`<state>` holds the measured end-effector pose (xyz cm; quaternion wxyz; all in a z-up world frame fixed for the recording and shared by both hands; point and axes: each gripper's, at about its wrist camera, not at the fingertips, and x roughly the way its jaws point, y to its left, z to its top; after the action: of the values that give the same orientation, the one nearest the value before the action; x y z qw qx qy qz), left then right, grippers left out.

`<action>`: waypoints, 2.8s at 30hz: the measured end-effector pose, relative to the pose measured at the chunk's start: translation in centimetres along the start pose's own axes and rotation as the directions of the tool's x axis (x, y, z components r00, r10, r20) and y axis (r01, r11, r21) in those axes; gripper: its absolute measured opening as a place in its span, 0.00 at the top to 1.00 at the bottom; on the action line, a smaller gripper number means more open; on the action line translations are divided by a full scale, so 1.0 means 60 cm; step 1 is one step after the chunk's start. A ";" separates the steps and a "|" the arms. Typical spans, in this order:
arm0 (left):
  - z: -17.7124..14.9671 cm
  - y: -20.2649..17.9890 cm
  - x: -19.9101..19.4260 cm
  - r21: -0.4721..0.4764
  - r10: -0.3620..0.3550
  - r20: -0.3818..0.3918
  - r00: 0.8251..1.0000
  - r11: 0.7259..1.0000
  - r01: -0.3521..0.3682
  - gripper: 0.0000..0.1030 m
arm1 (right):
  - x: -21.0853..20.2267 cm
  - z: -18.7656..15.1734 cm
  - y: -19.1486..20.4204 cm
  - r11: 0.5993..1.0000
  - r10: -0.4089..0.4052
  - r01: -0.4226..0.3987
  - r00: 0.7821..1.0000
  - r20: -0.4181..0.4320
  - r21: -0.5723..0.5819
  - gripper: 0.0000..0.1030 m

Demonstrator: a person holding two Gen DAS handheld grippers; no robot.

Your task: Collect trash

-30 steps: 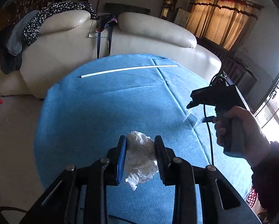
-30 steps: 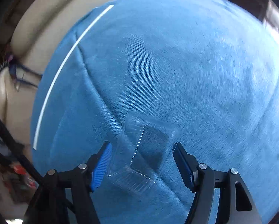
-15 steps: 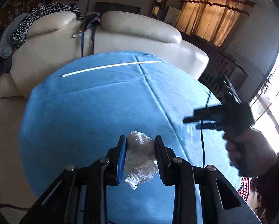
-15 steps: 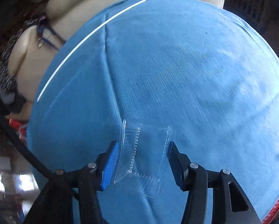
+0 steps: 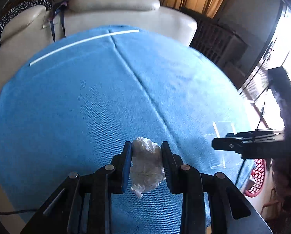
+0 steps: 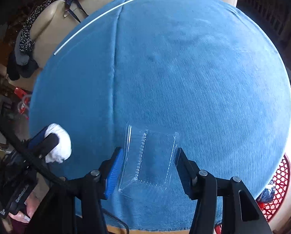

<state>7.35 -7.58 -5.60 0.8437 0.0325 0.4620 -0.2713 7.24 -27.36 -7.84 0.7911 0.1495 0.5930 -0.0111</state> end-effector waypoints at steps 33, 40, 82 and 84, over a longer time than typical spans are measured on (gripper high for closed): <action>-0.048 0.012 0.001 -0.045 -0.015 -0.081 0.997 0.999 0.012 0.39 | -0.020 -0.105 -0.043 0.990 0.051 -0.069 0.989 0.138 0.126 0.31; -0.052 0.009 0.017 -0.038 -0.012 -0.108 0.994 0.999 0.008 0.74 | 0.000 -0.101 -0.020 0.997 -0.006 -0.004 0.991 0.137 0.077 0.43; -0.015 -0.208 -0.145 0.302 0.187 0.206 0.961 0.921 -0.244 0.78 | -0.207 -0.253 -0.139 0.992 0.048 -0.097 0.880 0.473 0.081 0.45; -0.016 -0.220 -0.147 0.316 0.184 0.212 0.960 0.917 -0.245 0.78 | -0.209 -0.258 -0.144 0.992 0.043 -0.096 0.878 0.476 0.087 0.45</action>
<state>-3.56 -14.78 3.48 0.8880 0.2034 0.3249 -0.2540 -12.66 -33.77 -1.85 0.9026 0.2059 0.3747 -0.0508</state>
